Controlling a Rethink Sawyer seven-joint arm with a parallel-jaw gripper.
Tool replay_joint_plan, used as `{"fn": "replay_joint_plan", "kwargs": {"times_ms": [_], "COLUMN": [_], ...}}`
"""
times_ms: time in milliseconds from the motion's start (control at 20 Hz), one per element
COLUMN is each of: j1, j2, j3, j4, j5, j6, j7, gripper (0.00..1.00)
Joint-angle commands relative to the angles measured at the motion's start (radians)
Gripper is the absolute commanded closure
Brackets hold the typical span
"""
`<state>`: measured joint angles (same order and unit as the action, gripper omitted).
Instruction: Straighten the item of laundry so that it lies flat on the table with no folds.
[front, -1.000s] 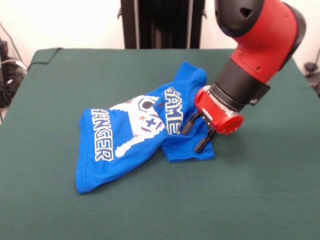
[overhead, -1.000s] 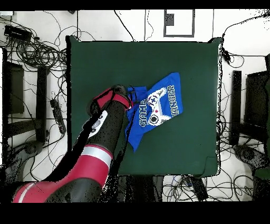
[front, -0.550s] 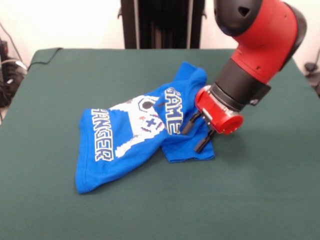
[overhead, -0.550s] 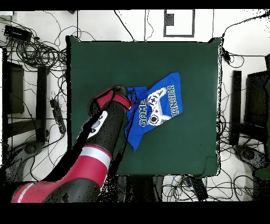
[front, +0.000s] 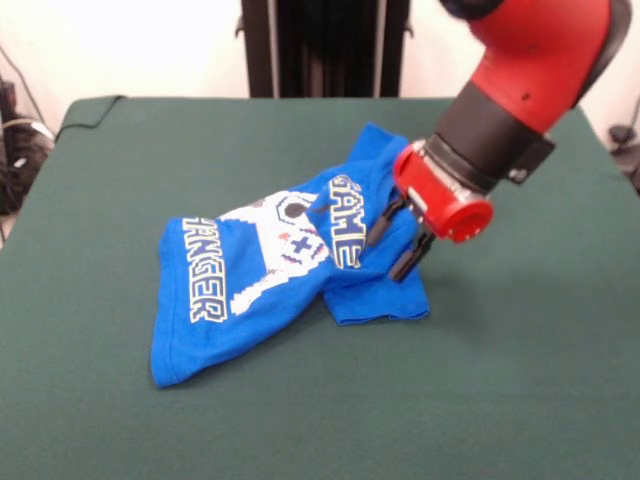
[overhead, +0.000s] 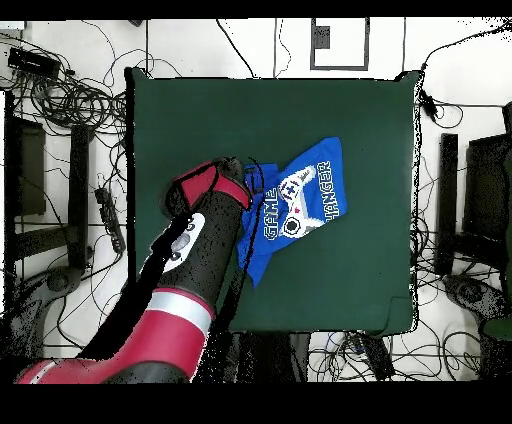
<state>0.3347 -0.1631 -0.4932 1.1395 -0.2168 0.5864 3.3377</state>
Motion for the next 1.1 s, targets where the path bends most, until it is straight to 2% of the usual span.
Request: {"fn": "replay_joint_plan", "kwargs": {"times_ms": [50, 400, 850, 950, 1100], "j1": [0.0, -0.033, -0.04, -0.052, -0.038], "j2": [-0.076, -0.015, 0.037, 0.055, 0.103], "j3": [0.104, 0.119, 0.127, 0.147, 0.125], "j4": [0.039, -0.049, -0.098, -0.099, -0.126], "j5": [0.057, 0.041, 0.051, 0.058, 0.061], "j6": [0.157, 0.131, 0.09, 0.064, 0.055], "j7": [-0.047, -0.036, 0.003, 0.006, 0.054], "gripper": [0.0, 0.0, 0.0, 0.0, 0.0]}}
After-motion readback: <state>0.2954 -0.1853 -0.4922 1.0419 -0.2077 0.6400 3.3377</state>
